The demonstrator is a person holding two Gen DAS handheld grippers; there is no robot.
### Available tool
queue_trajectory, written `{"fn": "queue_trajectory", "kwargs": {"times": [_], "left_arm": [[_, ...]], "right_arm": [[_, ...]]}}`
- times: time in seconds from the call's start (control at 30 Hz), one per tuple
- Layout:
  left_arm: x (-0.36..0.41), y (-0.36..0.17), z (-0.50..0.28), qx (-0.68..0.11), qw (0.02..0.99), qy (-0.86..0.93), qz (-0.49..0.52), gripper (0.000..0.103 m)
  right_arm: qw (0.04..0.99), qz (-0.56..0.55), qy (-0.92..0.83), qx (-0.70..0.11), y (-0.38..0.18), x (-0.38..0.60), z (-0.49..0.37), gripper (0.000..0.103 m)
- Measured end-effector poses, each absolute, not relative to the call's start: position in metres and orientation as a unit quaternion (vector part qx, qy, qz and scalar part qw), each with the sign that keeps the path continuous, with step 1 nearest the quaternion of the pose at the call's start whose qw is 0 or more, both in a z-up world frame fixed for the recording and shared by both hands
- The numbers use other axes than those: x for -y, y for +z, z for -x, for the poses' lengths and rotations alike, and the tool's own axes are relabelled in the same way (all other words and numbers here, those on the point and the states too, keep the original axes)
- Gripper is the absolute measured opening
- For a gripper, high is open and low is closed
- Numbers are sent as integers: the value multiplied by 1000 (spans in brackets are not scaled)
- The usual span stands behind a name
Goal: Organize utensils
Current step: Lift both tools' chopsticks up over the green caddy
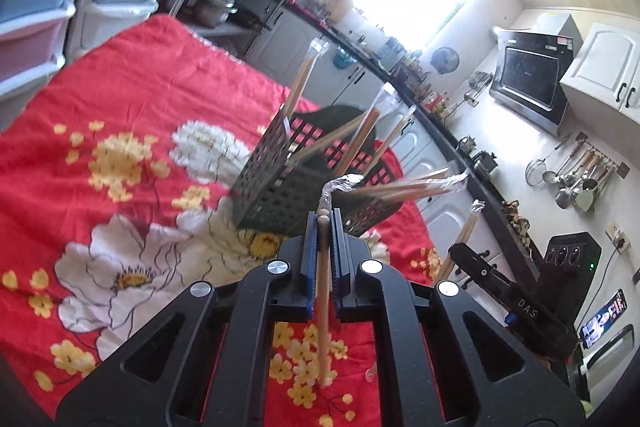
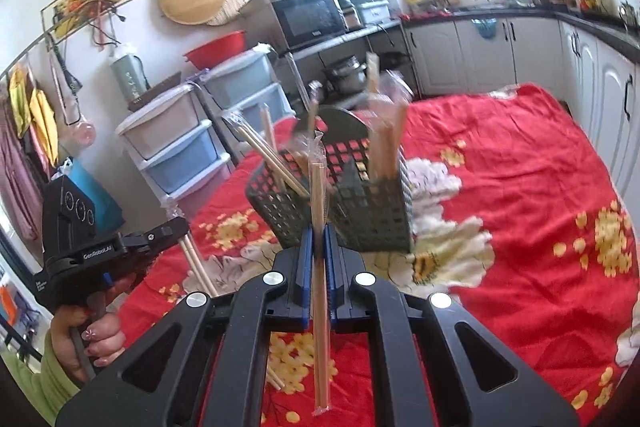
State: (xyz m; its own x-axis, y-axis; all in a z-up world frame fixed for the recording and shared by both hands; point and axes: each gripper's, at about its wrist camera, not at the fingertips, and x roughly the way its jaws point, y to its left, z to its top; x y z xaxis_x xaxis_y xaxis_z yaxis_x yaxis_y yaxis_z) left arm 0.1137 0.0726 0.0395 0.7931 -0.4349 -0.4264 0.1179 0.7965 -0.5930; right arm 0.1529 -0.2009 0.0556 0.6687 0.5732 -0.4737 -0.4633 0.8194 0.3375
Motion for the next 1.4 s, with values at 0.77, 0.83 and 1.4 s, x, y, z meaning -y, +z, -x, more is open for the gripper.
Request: {"fn": "queue_trajectory", "kwargs": {"times": [0.77, 0.83, 1.4], "left_arm": [[-74, 131, -120, -174, 943, -160, 233, 3], [-75, 136, -120, -168, 945, -161, 231, 3], [-82, 175, -123, -114, 961, -142, 207, 3]], "right_arm": [[926, -67, 321, -188, 136, 170, -153, 6], [927, -67, 322, -181, 141, 168, -154, 6], [938, -59, 317, -126, 179, 158, -172, 6]]}}
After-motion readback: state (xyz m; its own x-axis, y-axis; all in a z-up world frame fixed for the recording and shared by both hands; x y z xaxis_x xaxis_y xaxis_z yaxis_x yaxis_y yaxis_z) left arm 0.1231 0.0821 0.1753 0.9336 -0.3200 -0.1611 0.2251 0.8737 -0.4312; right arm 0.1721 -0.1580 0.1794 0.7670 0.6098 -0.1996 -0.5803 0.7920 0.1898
